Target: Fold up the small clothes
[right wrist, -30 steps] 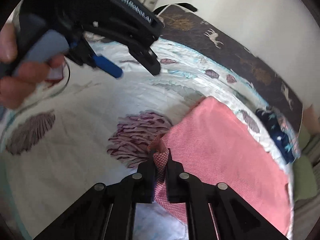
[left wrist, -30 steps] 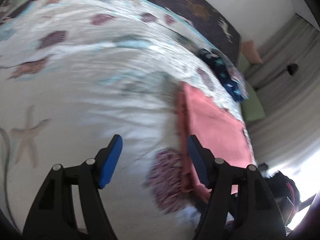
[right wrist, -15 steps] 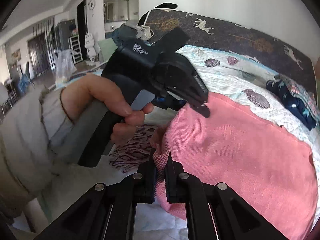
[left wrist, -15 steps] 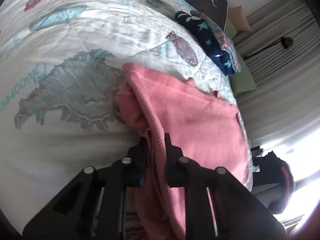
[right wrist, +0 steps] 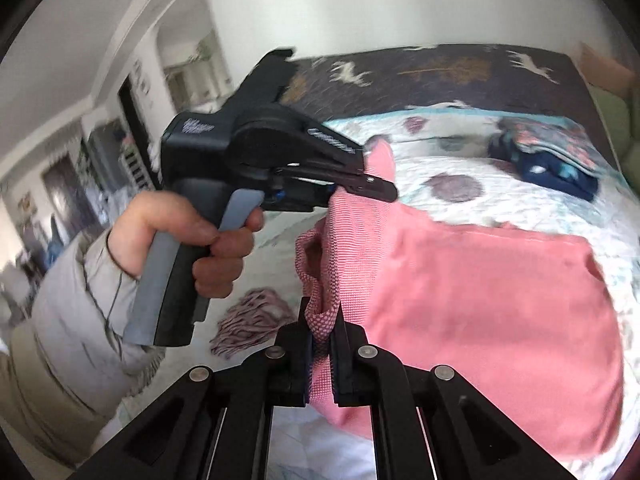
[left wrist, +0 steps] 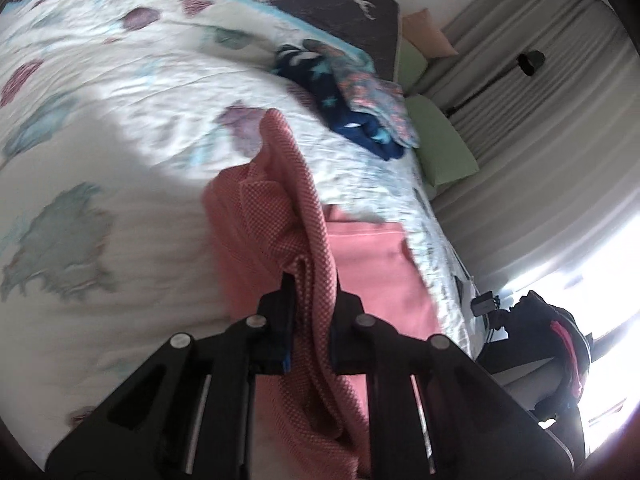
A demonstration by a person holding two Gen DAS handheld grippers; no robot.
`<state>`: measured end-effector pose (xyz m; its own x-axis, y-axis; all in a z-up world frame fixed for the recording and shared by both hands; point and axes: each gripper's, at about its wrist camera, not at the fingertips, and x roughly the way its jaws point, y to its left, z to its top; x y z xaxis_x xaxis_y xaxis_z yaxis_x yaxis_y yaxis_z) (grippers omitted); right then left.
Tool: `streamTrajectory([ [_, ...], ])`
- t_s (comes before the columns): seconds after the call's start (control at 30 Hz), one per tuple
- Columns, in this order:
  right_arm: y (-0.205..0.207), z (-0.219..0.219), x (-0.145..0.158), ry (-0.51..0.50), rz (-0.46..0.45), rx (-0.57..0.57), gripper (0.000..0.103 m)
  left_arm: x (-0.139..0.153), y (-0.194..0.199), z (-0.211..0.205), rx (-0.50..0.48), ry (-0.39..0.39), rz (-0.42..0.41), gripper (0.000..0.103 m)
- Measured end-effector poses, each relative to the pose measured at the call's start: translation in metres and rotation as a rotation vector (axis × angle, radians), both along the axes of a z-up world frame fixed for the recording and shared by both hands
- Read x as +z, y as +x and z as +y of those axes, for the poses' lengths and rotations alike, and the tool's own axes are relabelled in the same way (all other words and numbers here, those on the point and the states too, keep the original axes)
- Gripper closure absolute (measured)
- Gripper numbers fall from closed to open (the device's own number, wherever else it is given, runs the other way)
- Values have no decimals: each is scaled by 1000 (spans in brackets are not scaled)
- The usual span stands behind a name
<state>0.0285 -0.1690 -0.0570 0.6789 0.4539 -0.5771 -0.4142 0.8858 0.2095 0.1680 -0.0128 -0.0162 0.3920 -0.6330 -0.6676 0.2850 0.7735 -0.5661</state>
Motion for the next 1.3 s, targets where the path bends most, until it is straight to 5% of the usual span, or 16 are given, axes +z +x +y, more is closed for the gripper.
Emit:
streamTrajectory([
  [0.43, -38, -139, 12, 185, -18, -260, 98, 30, -4, -153, -175, 124, -47, 89],
  [0.77, -44, -216, -21, 231, 89, -413, 98, -21, 0, -252, -294, 286, 17, 89],
  [0.9, -46, -226, -37, 242, 136, -430, 98, -35, -2, -270, -299, 352, 27, 87],
  [1.03, -47, -233, -48, 237, 171, -448, 98, -30, -1, -271, -301, 312, 33, 78],
  [1.17, -48, -242, -62, 251, 235, -456, 94, -2, -6, -262, -282, 288, -54, 60],
  [1.3, -56, -258, -71, 275, 285, -492, 80, 22, -16, -232, -230, 302, -145, 57],
])
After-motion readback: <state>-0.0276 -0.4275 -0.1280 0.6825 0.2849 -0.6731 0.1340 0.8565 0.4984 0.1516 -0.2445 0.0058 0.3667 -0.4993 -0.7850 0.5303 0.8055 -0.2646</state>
